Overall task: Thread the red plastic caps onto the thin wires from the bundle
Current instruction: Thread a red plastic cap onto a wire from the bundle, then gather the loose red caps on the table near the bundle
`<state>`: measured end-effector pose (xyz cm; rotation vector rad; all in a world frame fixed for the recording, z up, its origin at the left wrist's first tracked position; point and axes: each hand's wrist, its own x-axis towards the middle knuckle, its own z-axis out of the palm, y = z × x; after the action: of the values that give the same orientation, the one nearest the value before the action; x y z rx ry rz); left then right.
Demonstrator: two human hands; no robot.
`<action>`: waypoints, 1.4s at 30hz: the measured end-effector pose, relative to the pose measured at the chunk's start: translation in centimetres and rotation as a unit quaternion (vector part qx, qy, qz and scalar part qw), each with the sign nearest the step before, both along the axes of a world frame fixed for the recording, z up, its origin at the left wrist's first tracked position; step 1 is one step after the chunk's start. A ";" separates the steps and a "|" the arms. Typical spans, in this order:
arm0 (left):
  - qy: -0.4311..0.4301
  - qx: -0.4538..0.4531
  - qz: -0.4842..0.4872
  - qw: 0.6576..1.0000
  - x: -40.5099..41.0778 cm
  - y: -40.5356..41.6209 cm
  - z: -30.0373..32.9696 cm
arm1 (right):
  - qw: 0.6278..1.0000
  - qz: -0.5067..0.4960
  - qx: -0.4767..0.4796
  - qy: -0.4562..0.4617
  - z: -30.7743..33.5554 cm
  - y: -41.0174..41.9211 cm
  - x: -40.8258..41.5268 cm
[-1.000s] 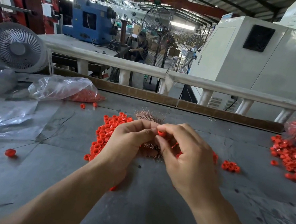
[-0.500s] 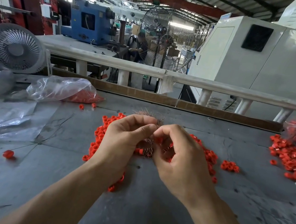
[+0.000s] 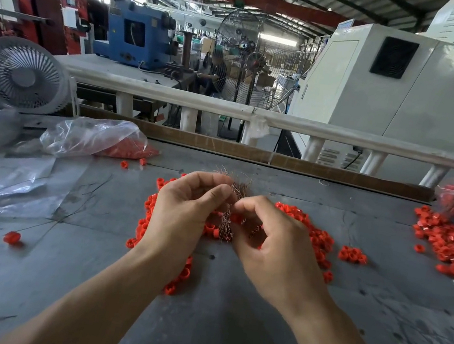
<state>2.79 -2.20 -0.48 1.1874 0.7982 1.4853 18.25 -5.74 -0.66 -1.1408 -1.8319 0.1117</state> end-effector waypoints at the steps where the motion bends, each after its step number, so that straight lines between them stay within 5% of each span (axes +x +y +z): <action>1: 0.003 -0.001 0.007 1.000 0.0 0.0 0.0 | 1.000 0.001 -0.001 0.006 0.0 0.0 0.0; 8: 0.043 -0.005 0.047 0.998 0.0 0.0 0.1 | 0.999 -0.035 0.021 -0.029 0.2 0.4 0.6; 15: 0.093 -0.005 0.037 0.995 0.1 0.2 -0.2 | 0.968 -0.248 0.049 0.011 0.7 1.7 4.5; 20: 0.146 0.014 0.046 0.988 -0.1 0.6 -0.7 | 0.901 -0.424 -0.095 0.012 0.5 2.7 9.2; 24: 0.167 0.015 0.041 0.985 0.1 0.8 -1.1 | 0.854 -0.471 -0.221 0.008 -0.1 3.0 11.7; 34: 0.187 0.022 0.043 0.981 0.0 1.0 -1.3 | 0.816 -0.505 -0.280 -0.017 -1.0 3.4 13.1; 38: 0.205 0.017 0.063 0.977 -0.2 1.3 -1.3 | 0.829 -0.493 -0.255 -0.066 -0.7 3.2 12.4; 42: 0.251 0.019 0.097 0.963 -0.7 1.5 -1.3 | 0.913 -0.382 -0.142 0.008 -0.3 3.2 9.8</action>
<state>2.05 -0.67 -1.81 1.5812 1.2601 1.3698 28.08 -2.51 -1.00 -1.9772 -1.2596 -0.0719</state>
